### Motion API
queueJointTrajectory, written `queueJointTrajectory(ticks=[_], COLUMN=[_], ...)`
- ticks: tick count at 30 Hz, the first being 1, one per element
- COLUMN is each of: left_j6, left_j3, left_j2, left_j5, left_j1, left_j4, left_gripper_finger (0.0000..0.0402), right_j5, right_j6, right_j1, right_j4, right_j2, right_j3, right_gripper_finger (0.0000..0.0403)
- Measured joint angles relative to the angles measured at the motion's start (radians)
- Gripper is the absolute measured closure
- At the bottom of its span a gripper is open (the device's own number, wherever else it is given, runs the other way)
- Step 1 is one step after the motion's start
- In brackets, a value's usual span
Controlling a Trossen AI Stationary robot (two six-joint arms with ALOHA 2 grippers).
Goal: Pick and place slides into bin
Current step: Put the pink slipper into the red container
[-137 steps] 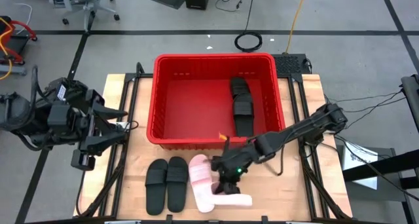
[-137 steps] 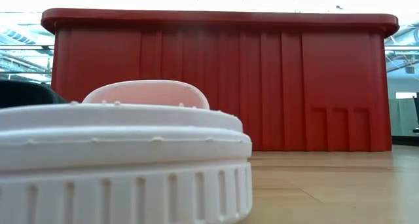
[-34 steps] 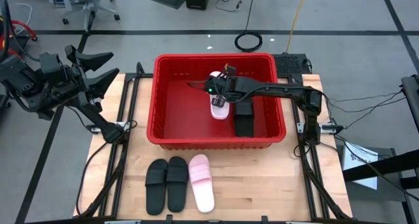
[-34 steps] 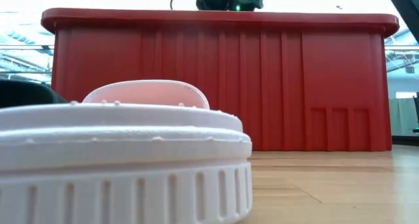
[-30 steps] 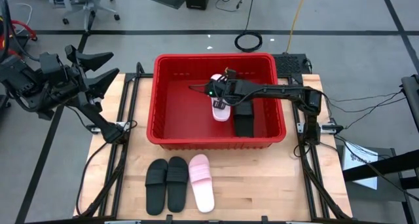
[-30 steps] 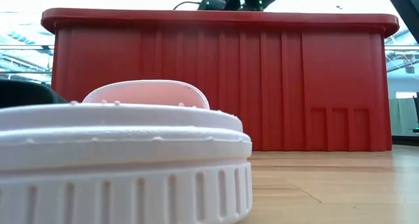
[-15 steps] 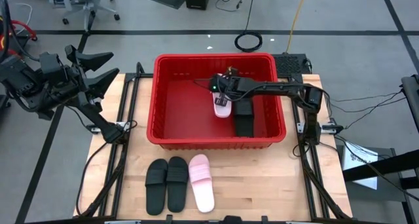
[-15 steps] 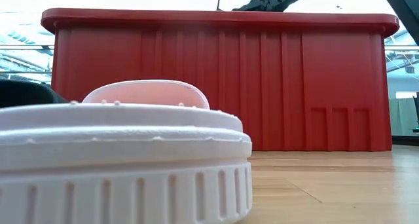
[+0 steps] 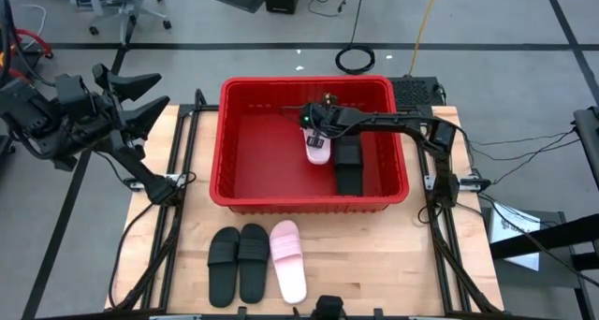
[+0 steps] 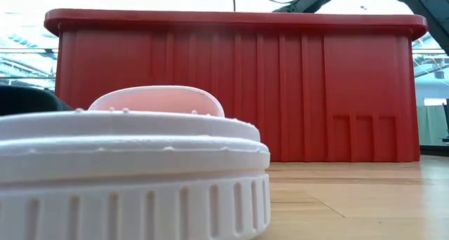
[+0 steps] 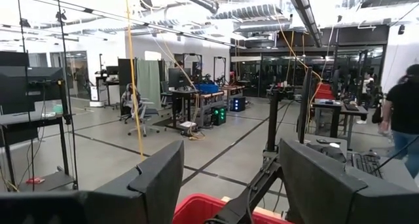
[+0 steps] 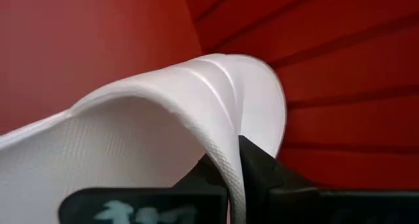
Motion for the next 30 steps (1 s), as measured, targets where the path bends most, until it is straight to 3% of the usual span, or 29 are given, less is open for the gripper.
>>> queueJointTrajectory(ticks=[15, 30], left_j6=[-0.004, -0.008], left_j3=[0.000, 0.000], left_j2=[0.000, 0.000], left_j5=[0.000, 0.000], left_j1=[0.000, 0.000], left_j4=[0.016, 0.016], left_gripper_finger=[0.0147, 0.0147], right_j5=[-0.026, -0.103], right_j6=[0.002, -0.051], right_j1=[-0.002, -0.007], right_j4=[0.020, -0.010], right_j2=[0.108, 0.109], right_j3=[0.001, 0.001], right_gripper_finger=[0.0399, 0.0387])
